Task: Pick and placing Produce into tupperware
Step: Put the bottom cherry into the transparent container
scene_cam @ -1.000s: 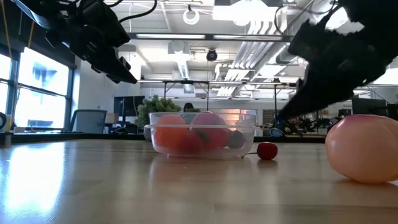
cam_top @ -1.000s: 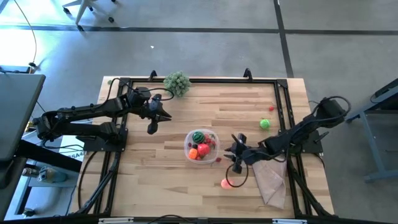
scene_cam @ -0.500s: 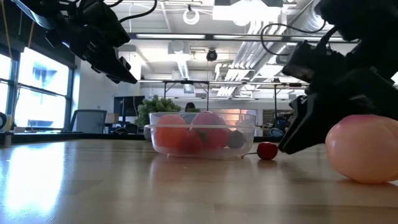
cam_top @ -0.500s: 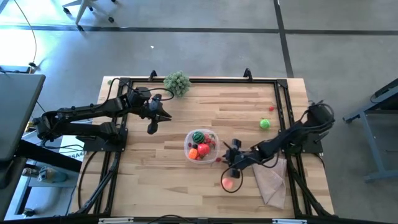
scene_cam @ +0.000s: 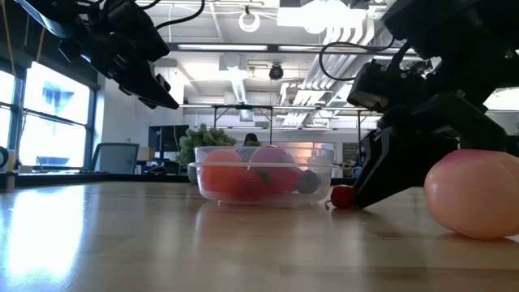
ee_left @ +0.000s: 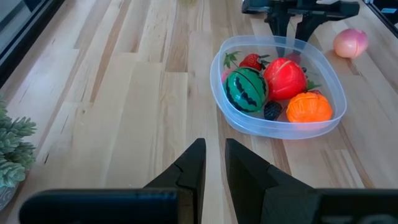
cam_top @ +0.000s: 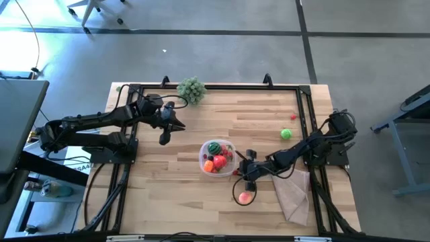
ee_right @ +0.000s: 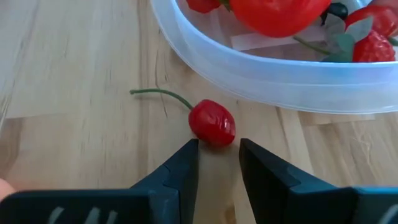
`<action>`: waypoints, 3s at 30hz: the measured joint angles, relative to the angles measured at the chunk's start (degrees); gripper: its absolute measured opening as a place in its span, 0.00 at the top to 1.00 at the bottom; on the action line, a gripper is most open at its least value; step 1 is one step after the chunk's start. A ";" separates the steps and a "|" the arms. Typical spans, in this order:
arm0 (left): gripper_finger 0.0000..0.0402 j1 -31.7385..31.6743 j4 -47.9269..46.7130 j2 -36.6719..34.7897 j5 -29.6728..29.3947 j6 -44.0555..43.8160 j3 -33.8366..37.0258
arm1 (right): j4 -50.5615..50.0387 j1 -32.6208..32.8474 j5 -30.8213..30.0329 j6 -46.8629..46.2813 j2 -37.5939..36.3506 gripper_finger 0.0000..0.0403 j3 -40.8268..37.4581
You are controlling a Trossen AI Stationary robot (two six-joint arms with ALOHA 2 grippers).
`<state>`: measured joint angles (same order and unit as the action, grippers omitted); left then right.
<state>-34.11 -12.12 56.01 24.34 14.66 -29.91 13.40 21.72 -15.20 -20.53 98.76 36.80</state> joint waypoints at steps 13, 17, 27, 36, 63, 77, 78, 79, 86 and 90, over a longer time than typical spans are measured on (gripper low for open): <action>0.87 -0.01 0.00 -0.02 0.00 0.01 0.00 | 3.04 -0.48 0.43 1.49 0.00 0.59 -0.02; 0.87 -0.02 0.00 -0.02 0.00 0.01 0.00 | 3.73 -0.94 1.71 1.55 0.00 0.58 -0.02; 0.87 -0.01 0.00 -0.01 0.00 0.00 0.00 | 4.69 -1.88 3.72 2.62 0.00 0.58 -0.02; 0.87 -0.02 0.00 -0.02 0.00 0.01 0.00 | 4.47 -1.88 4.32 3.70 0.00 0.60 -0.04; 0.87 -0.01 0.00 -0.01 0.00 0.01 0.00 | 3.37 -2.73 5.00 2.85 -0.02 0.78 -0.07; 0.87 -0.01 0.00 -0.01 0.01 0.01 0.00 | 4.78 -2.54 11.04 2.53 -0.02 0.85 -0.07; 0.87 -0.02 0.00 0.00 0.02 0.00 0.00 | 4.84 -2.54 11.42 2.43 -0.02 0.85 -0.07; 0.87 -0.02 0.00 -0.02 0.02 0.02 0.00 | 5.00 -2.54 12.00 2.43 -0.02 0.85 -0.07; 0.87 -0.02 0.00 -0.02 0.00 0.02 0.00 | 7.57 -2.56 15.38 2.51 -0.23 0.85 -0.07; 0.87 0.00 0.00 -0.02 0.02 0.02 0.00 | 7.35 -2.45 16.81 2.44 -2.30 0.85 -0.07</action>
<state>-34.11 -12.12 55.99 24.36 14.68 -29.91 20.75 19.27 1.61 -18.10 96.46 36.73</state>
